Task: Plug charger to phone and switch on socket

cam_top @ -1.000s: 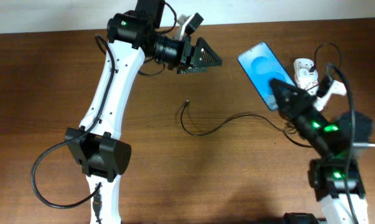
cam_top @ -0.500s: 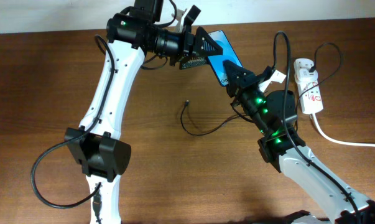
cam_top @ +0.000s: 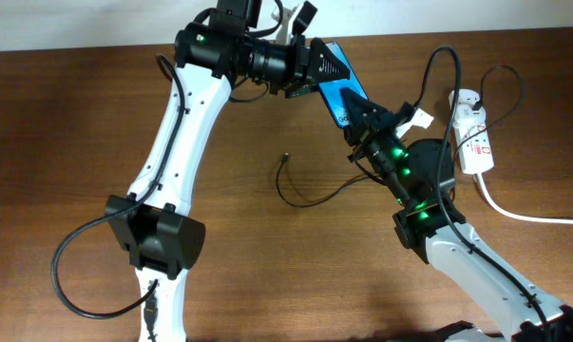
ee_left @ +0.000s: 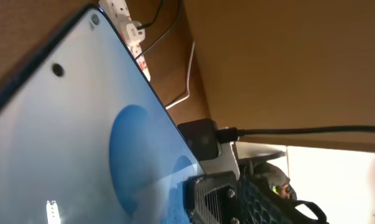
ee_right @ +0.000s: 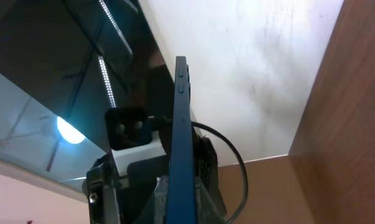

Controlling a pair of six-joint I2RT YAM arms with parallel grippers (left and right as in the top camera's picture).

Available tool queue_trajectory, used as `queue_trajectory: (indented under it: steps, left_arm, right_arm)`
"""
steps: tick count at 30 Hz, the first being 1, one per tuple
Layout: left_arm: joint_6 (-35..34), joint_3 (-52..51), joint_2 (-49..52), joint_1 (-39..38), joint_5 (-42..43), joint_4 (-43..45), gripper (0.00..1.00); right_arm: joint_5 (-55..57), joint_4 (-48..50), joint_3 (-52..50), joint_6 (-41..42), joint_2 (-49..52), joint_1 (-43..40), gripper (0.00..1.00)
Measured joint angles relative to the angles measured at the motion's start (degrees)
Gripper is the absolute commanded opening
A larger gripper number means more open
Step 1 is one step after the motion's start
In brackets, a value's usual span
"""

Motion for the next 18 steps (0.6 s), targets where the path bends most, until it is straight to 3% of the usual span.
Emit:
queue_trajectory:
  steps: [5, 13, 18]
  left_arm:
    - [-3.43, -0.02, 0.02, 0.2, -2.01, 1.55, 0.37]
    - [-7.72, -0.13, 0.04, 0.28, -5.16, 5.62, 0.31]
    - [-9.68, -0.2, 0.07, 0.74, -5.29, 5.81, 0.07]
  right_arm:
    - [2.78, -1.2, 0.9, 0.68, -0.04, 1.62, 0.04]
    - [7.76, -3.87, 2.08, 1.09, -0.61, 4.0, 0.04]
    - [8.7, -4.72, 2.62, 1.79, -0.9, 4.63, 0.04]
